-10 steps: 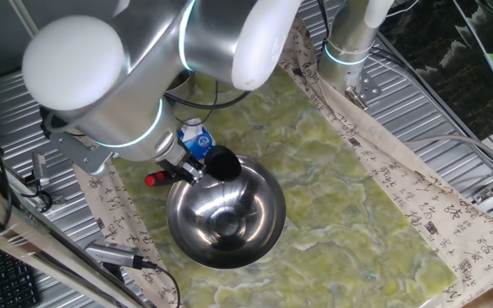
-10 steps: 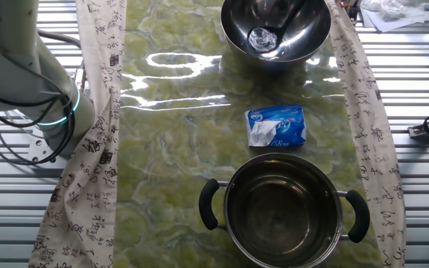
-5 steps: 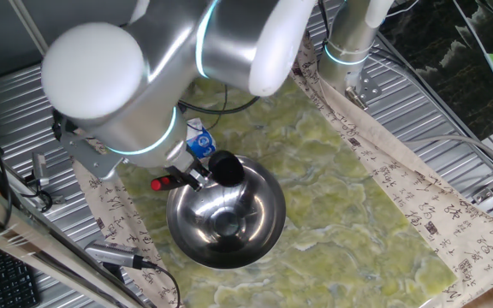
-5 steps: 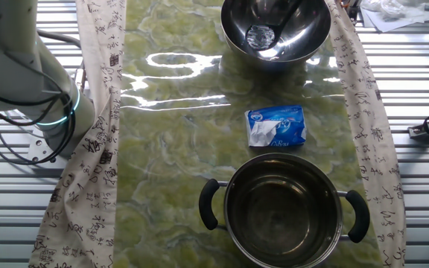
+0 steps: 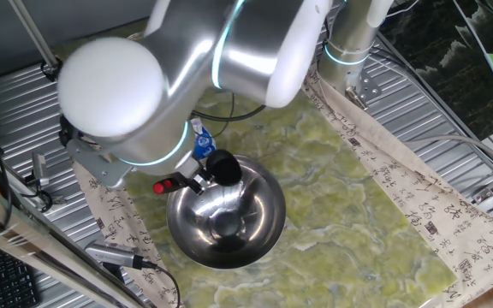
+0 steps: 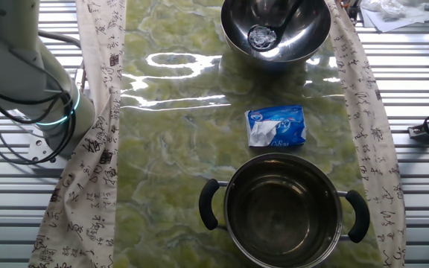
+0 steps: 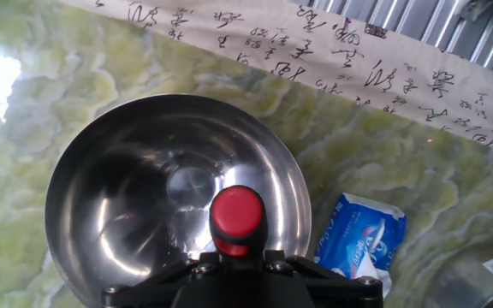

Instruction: Scoop water with a large spoon from one bowl to another

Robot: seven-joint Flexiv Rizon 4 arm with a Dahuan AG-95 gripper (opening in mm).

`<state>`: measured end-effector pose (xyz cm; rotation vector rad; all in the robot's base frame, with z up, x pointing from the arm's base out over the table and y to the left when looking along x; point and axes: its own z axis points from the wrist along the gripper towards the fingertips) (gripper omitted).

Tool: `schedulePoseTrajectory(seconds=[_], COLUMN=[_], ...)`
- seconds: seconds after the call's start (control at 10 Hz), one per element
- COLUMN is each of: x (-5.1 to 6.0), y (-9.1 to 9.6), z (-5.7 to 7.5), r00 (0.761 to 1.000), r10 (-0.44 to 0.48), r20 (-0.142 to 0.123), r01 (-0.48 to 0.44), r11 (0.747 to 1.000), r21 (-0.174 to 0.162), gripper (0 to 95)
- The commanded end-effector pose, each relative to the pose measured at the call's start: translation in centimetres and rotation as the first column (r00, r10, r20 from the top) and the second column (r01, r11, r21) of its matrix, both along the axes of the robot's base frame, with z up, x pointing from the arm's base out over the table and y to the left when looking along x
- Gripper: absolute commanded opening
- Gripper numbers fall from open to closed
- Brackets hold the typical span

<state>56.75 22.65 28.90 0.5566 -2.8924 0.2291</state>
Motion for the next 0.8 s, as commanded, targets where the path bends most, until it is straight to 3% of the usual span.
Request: schedulePoseTrajectory(seconds=[0.1, 0.4, 0.8], x=[0.0, -0.15, -0.22], y=[0.08, 0.67, 0.92], z=[-0.02, -0.21, -0.28], r00=[1.0, 1.0, 0.999], r10=[0.0, -0.002, 0.014], r20=[0.01, 0.029, 0.033], r01=[0.0, 0.003, -0.013], r11=[1.0, 1.0, 0.999], r21=[-0.008, -0.025, -0.048], gripper=[0.0, 0.0, 0.0])
